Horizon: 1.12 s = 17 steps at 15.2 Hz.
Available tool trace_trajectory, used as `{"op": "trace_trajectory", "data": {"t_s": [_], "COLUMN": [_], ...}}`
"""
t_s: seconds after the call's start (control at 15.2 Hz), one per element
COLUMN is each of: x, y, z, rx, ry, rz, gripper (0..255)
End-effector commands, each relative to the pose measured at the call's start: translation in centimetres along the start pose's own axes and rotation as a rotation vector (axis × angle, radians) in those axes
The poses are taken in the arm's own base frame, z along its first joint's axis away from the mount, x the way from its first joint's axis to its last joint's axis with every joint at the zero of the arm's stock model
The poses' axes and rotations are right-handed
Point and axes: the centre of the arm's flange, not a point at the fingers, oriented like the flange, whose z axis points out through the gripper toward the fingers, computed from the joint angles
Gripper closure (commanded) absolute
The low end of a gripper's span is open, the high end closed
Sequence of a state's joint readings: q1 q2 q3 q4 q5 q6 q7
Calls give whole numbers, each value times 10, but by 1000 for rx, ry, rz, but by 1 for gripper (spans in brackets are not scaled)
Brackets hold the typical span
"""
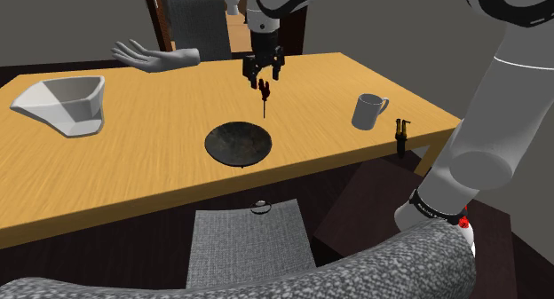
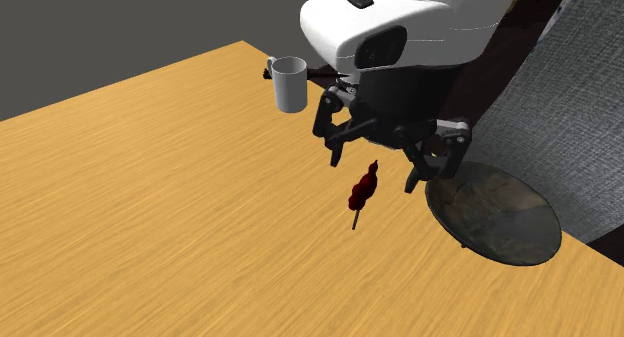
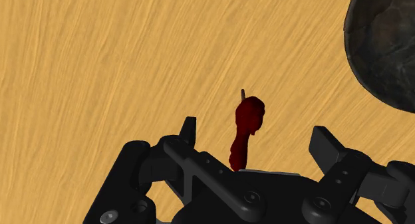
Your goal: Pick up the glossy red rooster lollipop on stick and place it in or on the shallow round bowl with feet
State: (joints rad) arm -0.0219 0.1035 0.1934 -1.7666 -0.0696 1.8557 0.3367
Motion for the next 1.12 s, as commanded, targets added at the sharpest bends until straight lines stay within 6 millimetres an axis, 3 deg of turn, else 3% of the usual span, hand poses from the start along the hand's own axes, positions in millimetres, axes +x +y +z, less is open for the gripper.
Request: {"op": "trace_trajectory", "data": {"t_s": [0.0, 0.33, 0.79, 0.86, 1.06], "x": [4, 4, 4, 4, 4], "y": [-1, -1, -1, -1, -1], "z": [9, 33, 33, 33, 33], "rx": [0, 0, 0, 0, 0], "ry": [-1, -1, -1, -1, -1], "rz": [2, 2, 2, 2, 2], "gripper": [0, 0, 0, 255, 255]}}
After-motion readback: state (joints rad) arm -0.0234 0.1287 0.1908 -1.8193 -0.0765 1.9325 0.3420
